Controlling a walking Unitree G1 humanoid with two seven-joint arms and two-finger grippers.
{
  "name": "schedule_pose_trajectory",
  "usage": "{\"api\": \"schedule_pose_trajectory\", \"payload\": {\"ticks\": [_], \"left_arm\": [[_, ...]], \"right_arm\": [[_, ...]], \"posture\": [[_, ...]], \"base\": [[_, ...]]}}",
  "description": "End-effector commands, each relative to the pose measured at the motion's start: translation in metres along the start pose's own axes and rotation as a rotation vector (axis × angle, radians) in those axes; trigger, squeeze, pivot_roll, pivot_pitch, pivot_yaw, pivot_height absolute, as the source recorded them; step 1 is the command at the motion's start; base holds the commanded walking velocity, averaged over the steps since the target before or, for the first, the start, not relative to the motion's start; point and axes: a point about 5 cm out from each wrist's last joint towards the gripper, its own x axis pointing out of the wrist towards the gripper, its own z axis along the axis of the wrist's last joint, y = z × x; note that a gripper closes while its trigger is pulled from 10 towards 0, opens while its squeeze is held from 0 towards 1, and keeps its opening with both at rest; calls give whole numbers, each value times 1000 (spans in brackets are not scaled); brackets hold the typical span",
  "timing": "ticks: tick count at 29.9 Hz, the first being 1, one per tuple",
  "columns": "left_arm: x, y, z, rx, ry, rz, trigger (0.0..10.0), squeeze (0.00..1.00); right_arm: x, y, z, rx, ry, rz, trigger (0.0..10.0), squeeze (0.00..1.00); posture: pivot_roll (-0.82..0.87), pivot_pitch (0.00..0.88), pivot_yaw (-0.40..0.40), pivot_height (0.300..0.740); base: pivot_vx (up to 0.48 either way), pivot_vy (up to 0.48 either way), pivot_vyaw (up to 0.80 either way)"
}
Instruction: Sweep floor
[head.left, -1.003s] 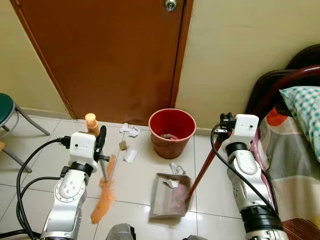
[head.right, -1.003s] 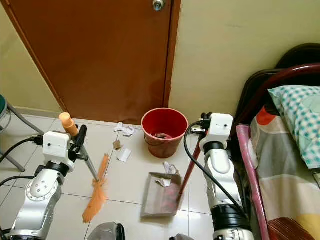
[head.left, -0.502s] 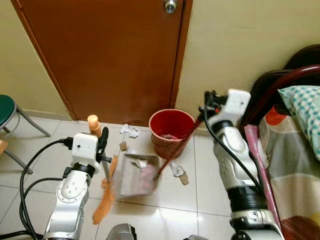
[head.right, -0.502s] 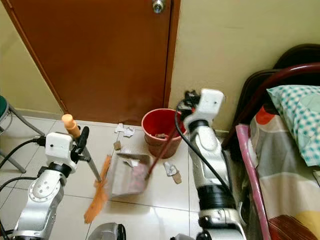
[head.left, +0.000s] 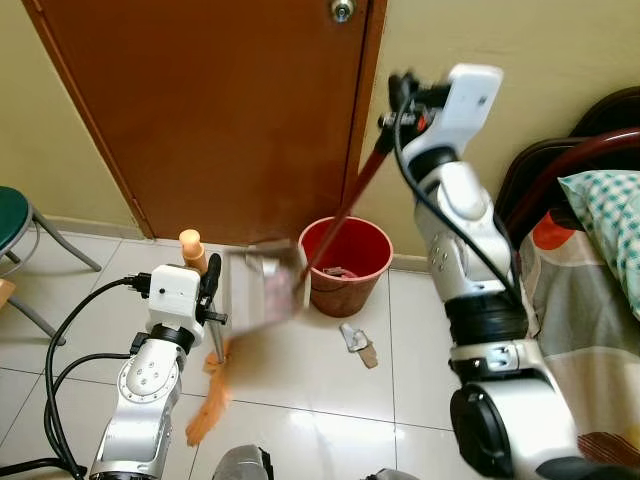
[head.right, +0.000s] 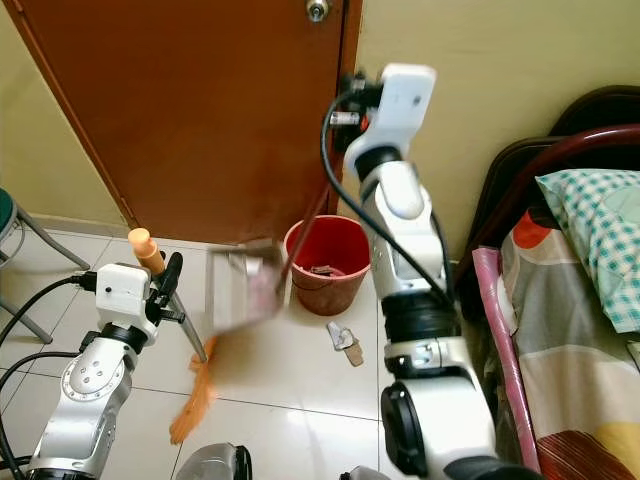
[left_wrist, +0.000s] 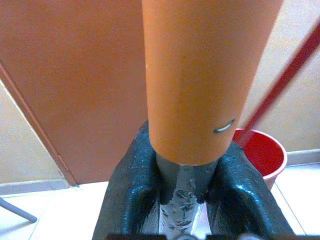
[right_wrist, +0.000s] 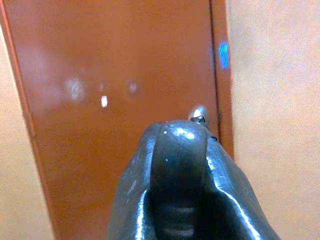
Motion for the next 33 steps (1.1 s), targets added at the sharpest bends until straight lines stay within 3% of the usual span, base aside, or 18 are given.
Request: {"api": "schedule_pose_trajectory", "payload": {"ticks": [1,4,9,13,21,27,33], "left_arm": [[-2,2,-6,1,28,3,10000,0],[-1,1,-5,-1,26,4,10000,0],[-1,-1,-5,-3,25,-2,10000,0],[0,-2,-5,-4,26,-6,10000,0],[0,-3,-6,-2,25,-7,10000,0],[0,-3,-6,1,24,-12,10000,0],[1,-3,-6,0,24,-11,10000,0]], "right_arm": [[9,-3,26,-33,-117,-10,10000,0],[15,-5,48,-154,-219,1,10000,0],[16,-2,56,-282,-265,28,10000,0],[14,6,49,-391,-274,64,10000,0],[-7,36,12,-629,-280,272,10000,0],[-22,47,-9,-736,-279,383,10000,0],[-20,43,-2,-729,-310,346,10000,0]], "posture": [[32,54,-33,740],[33,54,-33,740],[33,54,-33,740],[30,53,-34,740],[30,53,-34,740],[36,57,-34,740],[36,57,-34,740]], "base": [[0,0,0],[0,0,0],[0,0,0],[0,0,0],[0,0,0],[0,0,0],[0,0,0]]}}
